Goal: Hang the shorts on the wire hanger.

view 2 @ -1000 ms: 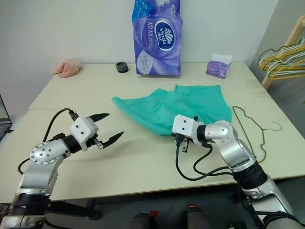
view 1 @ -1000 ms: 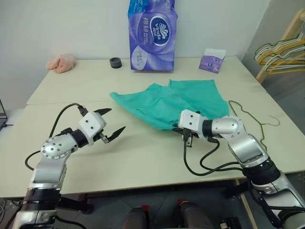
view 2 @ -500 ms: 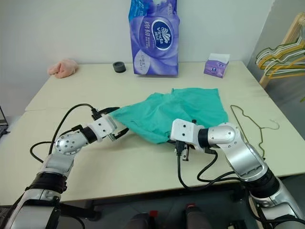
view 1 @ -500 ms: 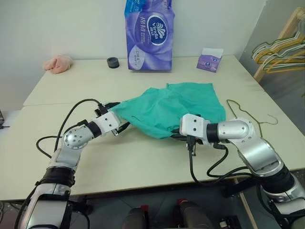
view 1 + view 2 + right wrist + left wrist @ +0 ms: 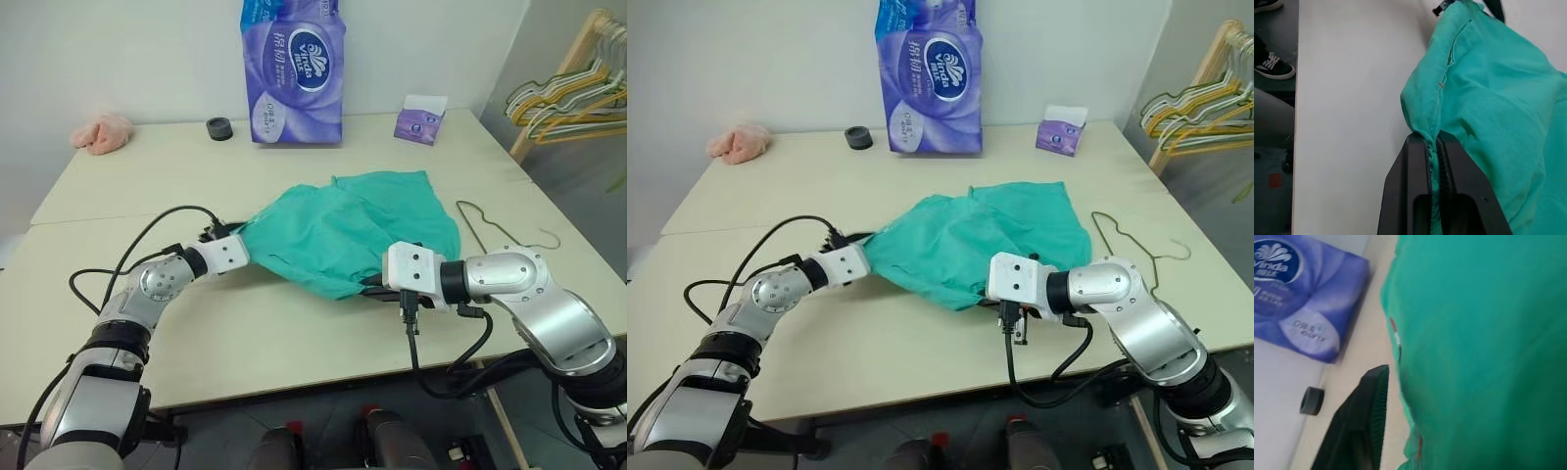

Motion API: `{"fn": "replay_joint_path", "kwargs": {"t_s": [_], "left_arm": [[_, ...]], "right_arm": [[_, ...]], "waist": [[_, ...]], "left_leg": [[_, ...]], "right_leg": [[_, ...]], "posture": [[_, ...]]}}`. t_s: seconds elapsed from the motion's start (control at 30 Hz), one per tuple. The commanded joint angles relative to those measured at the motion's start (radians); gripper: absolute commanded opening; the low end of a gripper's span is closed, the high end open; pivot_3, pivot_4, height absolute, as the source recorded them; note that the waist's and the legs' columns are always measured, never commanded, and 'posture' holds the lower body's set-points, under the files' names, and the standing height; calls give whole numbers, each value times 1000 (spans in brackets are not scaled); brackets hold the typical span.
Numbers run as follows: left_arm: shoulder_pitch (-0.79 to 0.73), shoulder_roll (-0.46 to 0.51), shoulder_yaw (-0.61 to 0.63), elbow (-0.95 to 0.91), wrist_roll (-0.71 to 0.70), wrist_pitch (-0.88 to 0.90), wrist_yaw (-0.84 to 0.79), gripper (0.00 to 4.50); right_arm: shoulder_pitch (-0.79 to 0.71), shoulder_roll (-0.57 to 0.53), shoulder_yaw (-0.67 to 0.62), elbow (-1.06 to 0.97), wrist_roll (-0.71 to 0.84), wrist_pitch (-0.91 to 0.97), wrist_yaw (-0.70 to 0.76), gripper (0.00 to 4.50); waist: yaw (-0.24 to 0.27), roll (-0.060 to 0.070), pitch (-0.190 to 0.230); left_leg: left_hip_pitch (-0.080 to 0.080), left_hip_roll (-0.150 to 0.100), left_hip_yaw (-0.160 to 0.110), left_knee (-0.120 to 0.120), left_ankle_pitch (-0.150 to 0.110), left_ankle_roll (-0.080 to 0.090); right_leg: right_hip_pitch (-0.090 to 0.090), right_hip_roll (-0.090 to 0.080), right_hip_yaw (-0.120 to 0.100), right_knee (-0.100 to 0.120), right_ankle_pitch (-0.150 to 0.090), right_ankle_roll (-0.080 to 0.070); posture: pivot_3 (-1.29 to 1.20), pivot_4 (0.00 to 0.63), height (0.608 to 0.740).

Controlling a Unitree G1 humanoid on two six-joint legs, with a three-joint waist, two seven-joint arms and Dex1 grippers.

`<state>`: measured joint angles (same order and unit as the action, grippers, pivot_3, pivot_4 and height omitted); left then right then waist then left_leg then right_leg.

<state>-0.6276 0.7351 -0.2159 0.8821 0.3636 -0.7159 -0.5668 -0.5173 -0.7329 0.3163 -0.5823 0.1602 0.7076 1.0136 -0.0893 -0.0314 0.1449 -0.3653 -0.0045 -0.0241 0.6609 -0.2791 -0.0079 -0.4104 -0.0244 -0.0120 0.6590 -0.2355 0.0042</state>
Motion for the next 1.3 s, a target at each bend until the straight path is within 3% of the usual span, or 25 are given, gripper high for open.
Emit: {"fn": "replay_joint_path", "kwargs": {"t_s": [0.03,0.13,0.2,0.37,0.47,0.57,0.7,0.73,0.87,1.0,1.13,1.3], "left_arm": [[19,52,-30,-10,-29,-13,-151,823],[63,101,-46,-83,-102,44,-359,30],[103,133,-49,-166,-167,115,-493,30],[278,257,-25,-636,-439,525,-799,30],[347,323,6,-897,-588,776,-875,30],[352,383,74,-1154,-860,1089,-910,30],[254,336,102,-1217,-984,1284,-835,30],[205,289,101,-1185,-994,1325,-787,30],[-145,-28,106,-782,-849,1347,-452,30],[-536,-193,149,-198,-650,1123,-110,30],[-841,-161,175,164,-526,818,48,30],[-1046,58,7,168,-183,371,117,30]], "right_arm": [[6,-34,-44,7,6,-37,1,0],[21,-89,-46,58,-22,-112,27,0],[33,-128,-46,103,-41,-180,47,0],[34,-265,-46,293,-91,-436,179,0],[13,-329,-52,392,-78,-544,288,0],[-110,-351,-61,536,-44,-565,422,0],[-329,-270,-17,799,-97,-615,475,0],[-396,-229,-2,896,-126,-641,460,0],[-774,4,100,1488,-372,-867,157,0],[-1055,196,219,1801,-610,-980,-344,0],[-1259,307,277,1891,-752,-1056,-731,0],[-1419,316,206,1878,-754,-1262,-1004,0]], "waist": [[-1,0,0],[-2,0,0],[-2,1,0],[-4,6,4],[-1,6,11],[1,7,20],[1,9,22],[1,9,22],[6,7,22],[3,6,20],[-19,3,17],[-52,3,17]], "left_leg": [[0,0,0,0,0,0],[0,0,1,0,-1,0],[0,1,1,0,-1,0],[1,0,4,0,-2,1],[0,1,3,0,-2,1],[0,1,3,2,-2,1],[1,1,4,2,-1,1],[1,1,3,1,-1,1],[1,-1,3,4,-1,2],[-6,-2,2,3,2,-3],[-48,-3,12,3,9,-17],[-71,-4,20,0,12,-22]], "right_leg": [[0,0,0,0,0,0],[0,0,0,0,0,0],[0,0,1,0,0,0],[0,0,2,0,-1,1],[0,0,3,-1,-1,1],[0,2,3,0,-1,1],[0,4,2,0,-1,1],[0,5,2,0,-1,1],[1,7,2,2,0,1],[-7,2,4,5,4,-6],[-60,-5,11,21,6,-6],[-90,-5,18,22,6,-6]], "posture": [[-195,130,740],[-184,128,740],[-180,127,740],[-160,125,740],[-148,123,740],[-129,119,740],[-109,112,740],[-104,108,740],[-97,98,740],[-96,80,740],[-96,77,740],[-77,78,740]]}}
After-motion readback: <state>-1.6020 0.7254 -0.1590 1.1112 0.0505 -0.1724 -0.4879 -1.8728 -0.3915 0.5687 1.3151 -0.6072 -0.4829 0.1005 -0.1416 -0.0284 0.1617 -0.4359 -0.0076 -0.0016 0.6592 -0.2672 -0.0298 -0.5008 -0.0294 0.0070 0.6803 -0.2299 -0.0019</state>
